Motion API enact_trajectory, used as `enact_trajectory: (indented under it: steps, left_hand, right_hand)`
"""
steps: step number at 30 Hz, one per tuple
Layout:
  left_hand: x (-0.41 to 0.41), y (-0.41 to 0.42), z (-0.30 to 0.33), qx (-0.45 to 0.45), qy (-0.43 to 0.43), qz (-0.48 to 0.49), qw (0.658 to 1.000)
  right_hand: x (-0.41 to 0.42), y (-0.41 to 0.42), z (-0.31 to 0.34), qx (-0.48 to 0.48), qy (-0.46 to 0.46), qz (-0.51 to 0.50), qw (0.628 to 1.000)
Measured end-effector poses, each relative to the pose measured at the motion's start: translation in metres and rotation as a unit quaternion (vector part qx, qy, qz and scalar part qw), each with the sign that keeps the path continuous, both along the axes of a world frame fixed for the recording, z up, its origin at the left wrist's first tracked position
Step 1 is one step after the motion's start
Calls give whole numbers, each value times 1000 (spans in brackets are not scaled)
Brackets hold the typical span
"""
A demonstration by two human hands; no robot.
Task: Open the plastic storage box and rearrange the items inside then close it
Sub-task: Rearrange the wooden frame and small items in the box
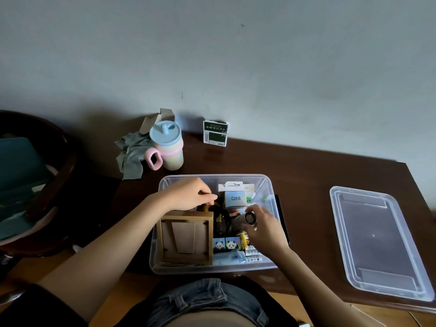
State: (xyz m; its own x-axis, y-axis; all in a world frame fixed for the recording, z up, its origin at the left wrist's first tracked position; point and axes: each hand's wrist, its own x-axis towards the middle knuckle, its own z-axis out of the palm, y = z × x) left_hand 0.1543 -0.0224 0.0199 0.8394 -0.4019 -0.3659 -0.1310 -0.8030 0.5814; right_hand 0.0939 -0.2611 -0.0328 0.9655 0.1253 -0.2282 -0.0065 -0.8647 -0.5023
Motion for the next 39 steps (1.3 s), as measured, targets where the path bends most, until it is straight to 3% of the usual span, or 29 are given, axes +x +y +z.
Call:
enact_trajectory:
  steps: [9,18,23,27,29,35,39]
  left_hand:
    - [11,-58,-5,80,163,-196,964]
    - [18,-60,-9,182,231,-203,934]
    - [17,-60,-6,149,108,-183,966]
    - [14,-63,-5,106,74,-174,976]
    - [14,-66,-6,124,54,-197,971]
    - [15,-80,-14,221,39,-254,941]
    - [8,-92,-20,280,3,-265,923]
  right_hand:
    - [-5,-2,10,-33,-36,-59,997]
    - [-3,3,6,16,-11,-89,996]
    - [-3,24,-5,11,11,-57,998]
    - [-1,36,-10,29,18,-25,999]
    - [3,33,-10,55,64,-26,996]
    - [9,14,-10,-173,175,7,969]
    - [8,22,-21,-219,223,36,949]
